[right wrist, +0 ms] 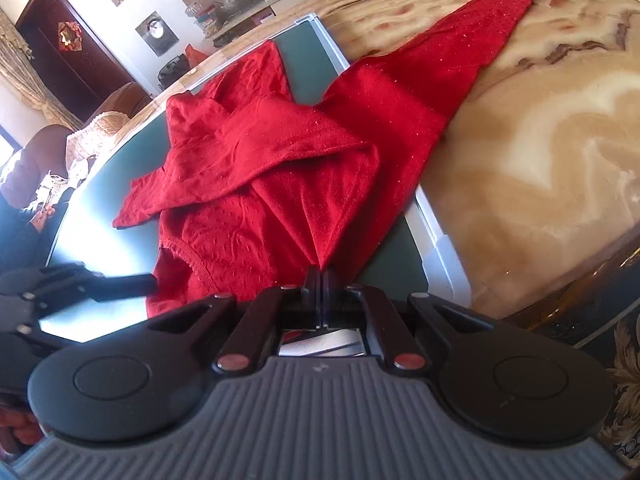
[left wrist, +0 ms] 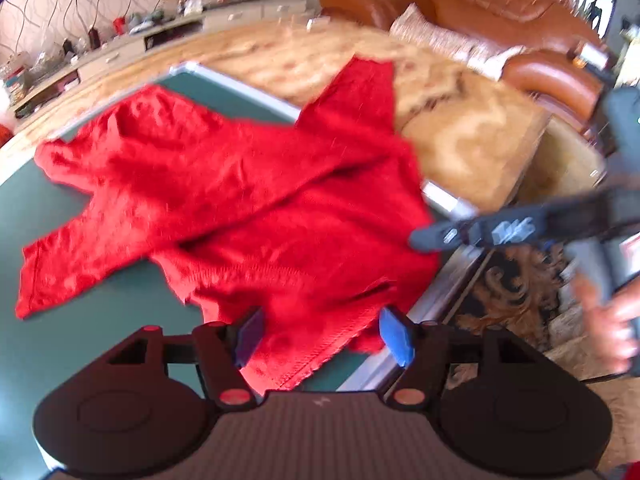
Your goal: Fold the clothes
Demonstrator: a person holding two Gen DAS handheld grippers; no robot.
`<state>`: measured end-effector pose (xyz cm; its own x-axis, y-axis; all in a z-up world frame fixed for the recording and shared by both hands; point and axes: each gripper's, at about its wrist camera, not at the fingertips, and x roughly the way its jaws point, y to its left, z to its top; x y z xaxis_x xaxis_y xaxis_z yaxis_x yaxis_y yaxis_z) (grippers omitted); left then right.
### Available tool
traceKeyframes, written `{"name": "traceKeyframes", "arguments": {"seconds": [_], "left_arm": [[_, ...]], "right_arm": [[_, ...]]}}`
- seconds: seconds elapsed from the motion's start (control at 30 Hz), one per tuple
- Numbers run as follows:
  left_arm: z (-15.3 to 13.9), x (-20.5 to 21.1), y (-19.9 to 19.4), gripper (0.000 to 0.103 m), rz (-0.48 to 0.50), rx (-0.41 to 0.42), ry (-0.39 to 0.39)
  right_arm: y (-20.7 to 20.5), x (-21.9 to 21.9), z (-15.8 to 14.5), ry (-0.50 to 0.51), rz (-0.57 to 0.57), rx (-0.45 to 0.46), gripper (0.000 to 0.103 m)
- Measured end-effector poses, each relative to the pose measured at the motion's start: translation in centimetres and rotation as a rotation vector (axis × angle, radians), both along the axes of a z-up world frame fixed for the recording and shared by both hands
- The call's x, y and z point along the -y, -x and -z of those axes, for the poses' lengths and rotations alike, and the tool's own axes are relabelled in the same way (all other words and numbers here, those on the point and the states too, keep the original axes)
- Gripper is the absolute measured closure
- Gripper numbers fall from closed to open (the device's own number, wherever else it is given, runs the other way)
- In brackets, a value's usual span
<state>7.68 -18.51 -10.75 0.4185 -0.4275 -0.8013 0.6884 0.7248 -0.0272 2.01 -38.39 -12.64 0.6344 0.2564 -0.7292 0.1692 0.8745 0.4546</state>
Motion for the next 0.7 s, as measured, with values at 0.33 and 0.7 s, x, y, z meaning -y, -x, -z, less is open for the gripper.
{"name": "traceKeyframes", "arguments": {"seconds": [0.33, 0.7], "left_arm": [[1.6, 2.6, -1.0, 0.031, 0.015, -0.068, -0.053], [3.1, 2.3, -0.1, 0.03, 0.015, -0.051, -0.061]], "right_arm": [[0.3, -0.1, 0.4, -0.005, 0.009, 0.022, 0.1], [-3.0, -0.1, -6.0, 0.219, -0.214, 0.223, 0.057]]}}
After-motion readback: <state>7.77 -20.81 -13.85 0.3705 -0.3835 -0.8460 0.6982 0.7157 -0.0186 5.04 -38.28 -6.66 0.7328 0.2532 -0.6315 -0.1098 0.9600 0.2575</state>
